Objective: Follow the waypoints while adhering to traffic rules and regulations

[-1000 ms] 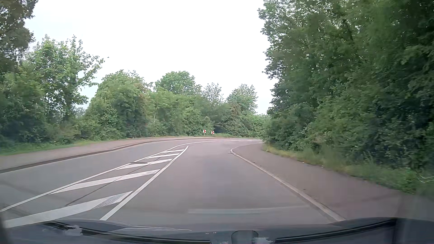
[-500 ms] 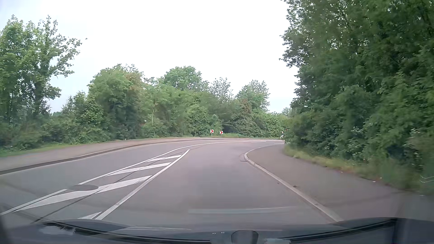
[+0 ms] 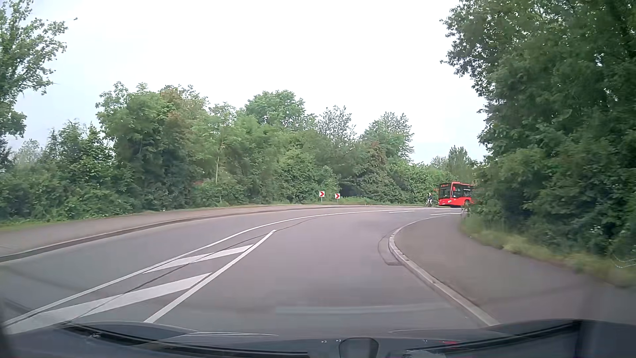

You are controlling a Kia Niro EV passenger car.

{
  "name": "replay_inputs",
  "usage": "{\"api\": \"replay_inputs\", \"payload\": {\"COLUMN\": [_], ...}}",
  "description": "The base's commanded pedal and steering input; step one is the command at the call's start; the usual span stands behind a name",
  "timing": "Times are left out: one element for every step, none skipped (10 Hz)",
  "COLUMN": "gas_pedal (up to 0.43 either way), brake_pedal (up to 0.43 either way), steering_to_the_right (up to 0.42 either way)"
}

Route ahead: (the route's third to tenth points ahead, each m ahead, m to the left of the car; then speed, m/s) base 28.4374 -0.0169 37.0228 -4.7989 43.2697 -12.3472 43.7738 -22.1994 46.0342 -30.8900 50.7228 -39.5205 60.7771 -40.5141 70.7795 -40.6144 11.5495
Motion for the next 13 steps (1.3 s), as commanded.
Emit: {"api": "replay_inputs", "payload": {"gas_pedal": [0.0,0.0,0.0,0.0,0.0,0.0,0.0,0.0,0.0,0.0,0.0,0.0,0.0], "brake_pedal": [0.0,0.0,0.0,0.0,0.0,0.0,0.0,0.0,0.0,0.0,0.0,0.0,0.0], "steering_to_the_right": [-0.008,-0.002,0.004,0.008,0.015,0.023,0.033,0.044,0.055,0.063,0.069,0.072,0.075]}}
